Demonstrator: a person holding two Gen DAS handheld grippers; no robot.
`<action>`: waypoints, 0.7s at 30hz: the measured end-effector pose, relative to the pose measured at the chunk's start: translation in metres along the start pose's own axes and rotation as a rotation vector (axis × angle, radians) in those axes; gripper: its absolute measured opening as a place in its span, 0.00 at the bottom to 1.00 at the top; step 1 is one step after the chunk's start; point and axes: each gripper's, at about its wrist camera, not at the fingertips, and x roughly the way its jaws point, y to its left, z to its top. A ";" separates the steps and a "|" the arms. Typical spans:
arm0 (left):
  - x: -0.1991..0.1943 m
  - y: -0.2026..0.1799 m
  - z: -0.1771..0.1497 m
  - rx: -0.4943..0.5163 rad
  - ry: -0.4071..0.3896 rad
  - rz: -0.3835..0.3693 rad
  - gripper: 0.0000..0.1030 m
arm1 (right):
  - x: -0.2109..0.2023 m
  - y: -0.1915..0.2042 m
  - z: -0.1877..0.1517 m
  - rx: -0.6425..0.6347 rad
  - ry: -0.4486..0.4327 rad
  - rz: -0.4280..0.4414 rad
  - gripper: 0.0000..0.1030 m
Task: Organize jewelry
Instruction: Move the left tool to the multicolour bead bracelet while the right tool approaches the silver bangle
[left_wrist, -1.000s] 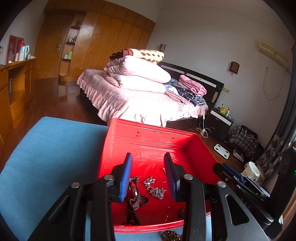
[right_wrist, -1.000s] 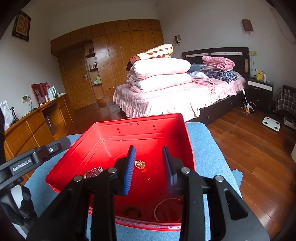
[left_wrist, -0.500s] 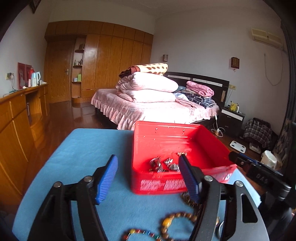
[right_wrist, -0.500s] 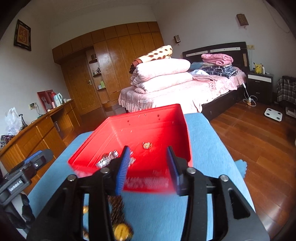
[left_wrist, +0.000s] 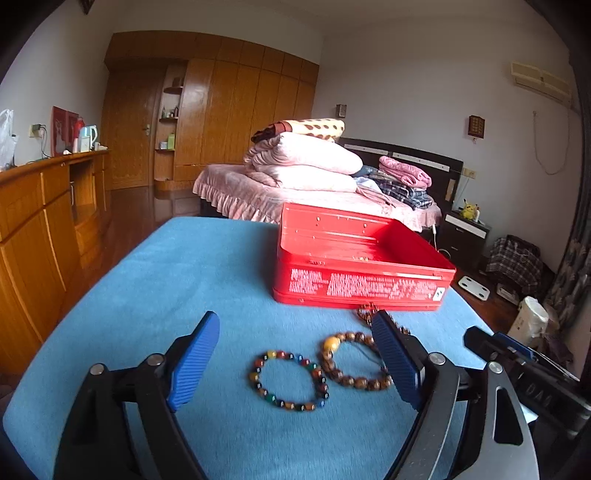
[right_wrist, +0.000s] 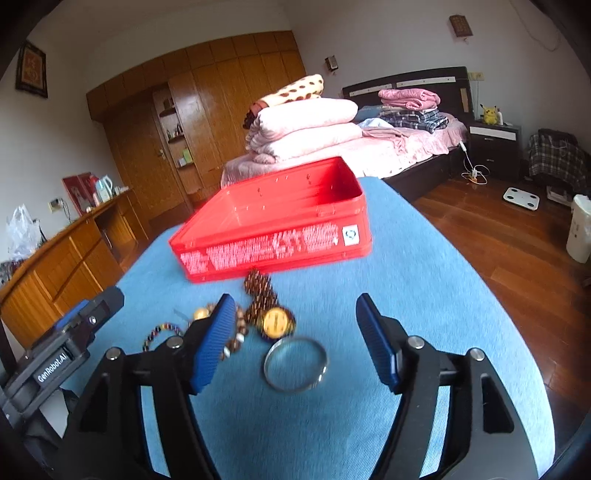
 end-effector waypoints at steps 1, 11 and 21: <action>0.000 -0.001 -0.003 0.007 0.008 0.005 0.82 | 0.001 0.003 -0.005 -0.006 0.013 -0.009 0.66; 0.006 0.004 -0.025 0.000 0.091 0.014 0.82 | 0.016 0.022 -0.021 -0.074 0.096 -0.069 0.66; 0.008 0.003 -0.028 -0.003 0.106 0.017 0.82 | 0.035 0.025 -0.026 -0.088 0.203 -0.113 0.53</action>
